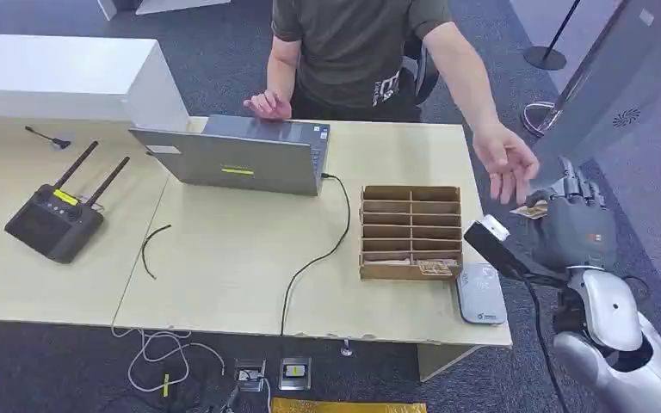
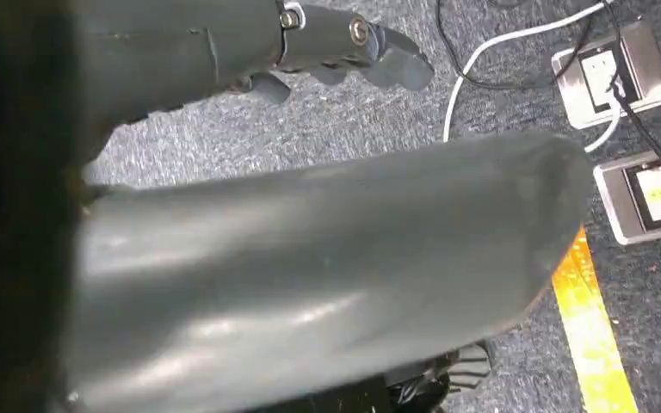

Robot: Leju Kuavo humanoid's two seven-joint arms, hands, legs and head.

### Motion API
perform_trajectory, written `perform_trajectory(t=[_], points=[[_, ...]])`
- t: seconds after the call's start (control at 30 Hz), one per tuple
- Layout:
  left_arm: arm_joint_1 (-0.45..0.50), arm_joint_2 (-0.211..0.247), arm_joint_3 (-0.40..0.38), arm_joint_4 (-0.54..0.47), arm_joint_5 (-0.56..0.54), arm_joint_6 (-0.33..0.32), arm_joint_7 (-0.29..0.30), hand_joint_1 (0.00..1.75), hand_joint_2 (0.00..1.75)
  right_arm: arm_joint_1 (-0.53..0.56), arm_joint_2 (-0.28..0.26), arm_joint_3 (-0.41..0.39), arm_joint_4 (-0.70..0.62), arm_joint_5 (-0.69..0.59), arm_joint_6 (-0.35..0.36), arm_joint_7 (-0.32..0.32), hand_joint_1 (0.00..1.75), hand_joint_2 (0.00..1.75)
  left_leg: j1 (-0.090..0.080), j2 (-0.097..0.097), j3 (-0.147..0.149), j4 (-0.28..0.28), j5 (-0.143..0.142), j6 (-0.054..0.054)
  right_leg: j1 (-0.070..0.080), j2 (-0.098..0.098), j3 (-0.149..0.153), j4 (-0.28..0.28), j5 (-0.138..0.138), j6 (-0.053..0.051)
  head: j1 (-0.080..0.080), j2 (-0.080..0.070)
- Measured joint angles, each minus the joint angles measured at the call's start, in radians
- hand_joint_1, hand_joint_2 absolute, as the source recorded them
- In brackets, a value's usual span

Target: Pass the card to the sensor for recognition and then transmit it.

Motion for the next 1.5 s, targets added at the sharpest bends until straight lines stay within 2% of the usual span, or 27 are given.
perform_trajectory(t=[0.57,0.6,0.63,0.67,0.7,0.77,0.8,0.9,1.1,1.3,1.5], points=[[0.008,-0.015,0.012,0.010,0.005,0.000,0.003,0.00,0.00,-0.032,0.074,0.037,0.034,-0.007,-0.002,-0.027,1.75,1.75,0.000,-0.001,-0.001,0.000,0.000,0.000,0.000,-0.001,0.000,0.000,0.000,0.000,0.000,0.000],[0.008,-0.017,0.015,0.012,0.005,0.000,0.003,0.00,0.00,-0.033,0.076,0.037,0.037,-0.007,-0.001,-0.028,1.17,1.75,0.000,-0.001,-0.001,0.000,0.000,0.000,0.000,-0.001,0.000,0.000,0.000,0.000,0.000,0.000],[0.008,-0.018,0.015,0.013,0.005,0.000,0.003,0.00,0.00,-0.034,0.079,0.037,0.039,-0.007,0.000,-0.030,0.70,1.75,0.000,-0.001,-0.001,0.000,0.000,0.000,0.000,-0.001,0.000,0.000,0.000,0.000,0.000,0.000],[0.008,-0.020,0.016,0.015,0.005,-0.001,0.003,0.00,0.00,-0.035,0.082,0.037,0.042,-0.007,0.000,-0.034,0.16,1.75,0.000,-0.001,-0.001,0.000,0.000,0.000,0.000,-0.001,0.000,0.000,0.000,0.000,0.000,0.000],[0.008,-0.021,0.018,0.016,0.005,-0.002,0.003,0.00,0.00,-0.035,0.085,0.037,0.045,-0.007,-0.002,-0.038,0.00,1.75,0.000,-0.001,-0.001,0.000,0.000,0.000,0.000,-0.001,0.000,0.000,0.000,0.000,0.000,0.000],[0.008,-0.023,0.025,0.020,0.003,-0.005,0.002,0.00,0.00,-0.035,0.091,0.036,0.050,-0.007,-0.014,-0.048,0.00,1.75,0.000,-0.001,-0.001,0.000,0.000,0.000,0.000,-0.001,-0.001,0.000,0.000,0.000,0.000,0.000],[0.008,-0.025,0.026,0.022,0.001,-0.008,0.002,0.00,0.00,-0.034,0.095,0.036,0.053,-0.006,-0.025,-0.054,0.00,0.00,0.000,-0.001,-0.001,0.000,0.000,0.000,0.000,-0.001,-0.001,0.000,0.000,0.000,0.000,0.000],[0.008,-0.029,0.032,0.028,-0.002,-0.009,0.001,0.00,0.00,-0.034,0.104,0.032,0.061,-0.008,-0.066,-0.077,0.00,0.00,0.000,-0.001,-0.001,0.000,0.000,0.000,0.000,-0.001,-0.001,0.000,0.000,0.000,0.001,0.000],[0.011,-0.042,0.046,0.040,-0.003,-0.005,-0.008,0.00,0.00,-0.034,0.118,0.026,0.076,0.067,-0.098,-0.062,0.00,0.00,0.000,0.000,-0.001,0.000,0.000,0.000,0.000,0.000,-0.001,0.000,0.000,0.000,0.000,0.000],[0.018,-0.048,0.060,0.049,0.000,-0.001,-0.012,0.00,0.00,-0.030,0.122,0.026,0.078,0.078,-0.034,-0.065,0.00,0.00,0.000,0.000,0.000,0.000,0.000,0.000,0.000,0.000,-0.001,0.000,0.000,0.000,0.000,0.000],[0.027,-0.053,0.077,0.055,0.011,0.006,-0.019,0.00,0.00,-0.011,0.123,0.018,0.073,0.071,0.009,-0.026,0.00,0.00,0.000,0.000,0.000,0.000,0.000,0.000,0.000,0.000,-0.001,0.000,0.000,0.000,0.000,0.000]])
